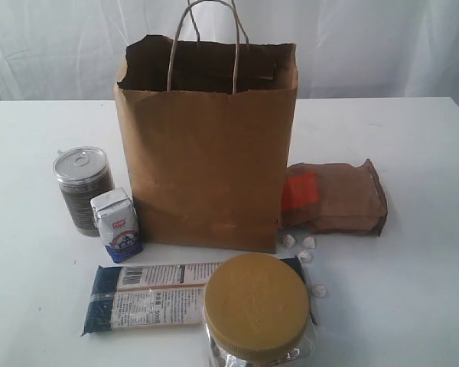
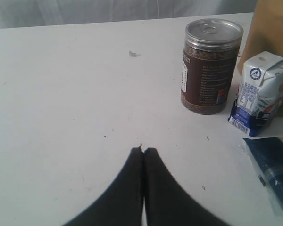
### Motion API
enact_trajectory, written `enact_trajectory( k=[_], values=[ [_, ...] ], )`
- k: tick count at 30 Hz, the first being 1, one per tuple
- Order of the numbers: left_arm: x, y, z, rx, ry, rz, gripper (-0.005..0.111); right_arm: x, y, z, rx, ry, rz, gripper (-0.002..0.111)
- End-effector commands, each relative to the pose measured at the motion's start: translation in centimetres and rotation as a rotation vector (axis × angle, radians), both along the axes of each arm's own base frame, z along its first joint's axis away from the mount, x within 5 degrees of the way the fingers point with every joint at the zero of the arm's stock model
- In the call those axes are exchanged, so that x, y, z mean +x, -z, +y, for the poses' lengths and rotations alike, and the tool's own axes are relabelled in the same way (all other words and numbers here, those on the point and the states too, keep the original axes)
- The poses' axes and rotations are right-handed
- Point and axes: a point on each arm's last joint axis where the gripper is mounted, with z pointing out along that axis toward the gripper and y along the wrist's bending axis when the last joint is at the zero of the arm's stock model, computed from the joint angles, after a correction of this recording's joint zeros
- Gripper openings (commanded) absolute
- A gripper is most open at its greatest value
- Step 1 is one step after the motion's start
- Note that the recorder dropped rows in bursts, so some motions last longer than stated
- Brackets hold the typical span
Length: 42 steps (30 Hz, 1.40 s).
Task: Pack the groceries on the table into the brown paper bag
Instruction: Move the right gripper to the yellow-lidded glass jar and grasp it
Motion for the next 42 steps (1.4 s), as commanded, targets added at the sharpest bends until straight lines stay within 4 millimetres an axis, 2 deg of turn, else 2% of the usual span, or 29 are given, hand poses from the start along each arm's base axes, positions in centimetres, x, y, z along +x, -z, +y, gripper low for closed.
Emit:
enact_trajectory(
  k=[1,4,7,12,14,17,23,27,31,42],
  values=[
    [0.0,0.1,-0.1,-0.009,0.005,0.002,0.000,-0.4,1.9,0.5,0.038,-0.047,0.058,0.003],
    [0.0,0.1,-0.1,-0.009,0.005,0.002,0.000,-0.8,2.8,1.5,0.062,-0.155,0.095,0.015],
    [0.0,0.1,-0.1,-0.009,0.005,0.002,0.000,-1.0,3.3,2.0,0.074,-0.225,0.104,0.032],
    [0.0,0.1,-0.1,-0.009,0.005,0.002,0.000,-0.9,3.5,2.5,0.091,-0.271,0.074,0.072],
    [0.0,0.1,-0.1,-0.009,0.005,0.002,0.000,-0.8,3.6,2.8,0.120,-0.293,0.056,0.081],
    [0.0,0.1,-0.1,-0.009,0.005,0.002,0.000,-0.2,3.7,3.6,0.135,-0.347,0.052,0.082],
    [0.0,0.1,-0.1,-0.009,0.005,0.002,0.000,1.9,5.9,5.8,0.056,-0.520,0.224,0.082],
    [0.0,0.1,-0.1,-0.009,0.005,0.002,0.000,2.5,6.9,7.4,0.092,-0.675,0.320,0.085],
    [0.0,0.1,-0.1,-0.009,0.005,0.002,0.000,3.1,7.4,7.7,0.059,-0.706,0.322,0.097],
    [0.0,0.1,-0.1,-0.009,0.005,0.002,0.000,3.2,7.8,7.7,0.036,-0.717,0.345,0.096]
  ],
)
